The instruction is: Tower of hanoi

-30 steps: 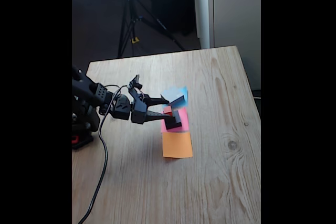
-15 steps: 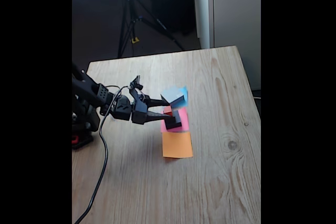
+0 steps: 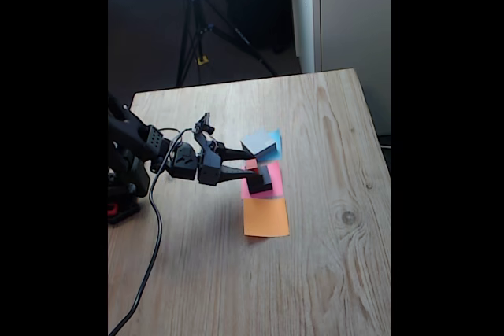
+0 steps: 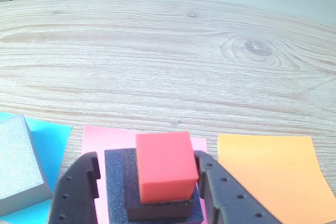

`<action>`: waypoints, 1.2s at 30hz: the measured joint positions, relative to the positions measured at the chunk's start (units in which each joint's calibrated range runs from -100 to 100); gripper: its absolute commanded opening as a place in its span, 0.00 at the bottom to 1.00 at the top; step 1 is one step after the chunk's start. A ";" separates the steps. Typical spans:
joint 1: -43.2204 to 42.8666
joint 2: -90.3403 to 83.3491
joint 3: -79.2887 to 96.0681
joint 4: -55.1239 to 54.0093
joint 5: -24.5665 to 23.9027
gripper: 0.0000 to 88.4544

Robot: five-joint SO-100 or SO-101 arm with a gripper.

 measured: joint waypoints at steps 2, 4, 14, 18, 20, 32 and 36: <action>0.00 0.00 0.00 0.00 0.00 0.17; 0.21 0.00 0.00 0.00 0.00 0.16; 0.21 0.00 0.00 0.00 0.00 0.08; 0.21 0.00 0.00 0.00 0.00 0.07; -0.10 0.00 0.00 0.00 0.00 0.06; -1.03 0.00 -0.52 0.00 0.00 0.04; -2.17 -1.20 -2.17 2.24 0.00 0.05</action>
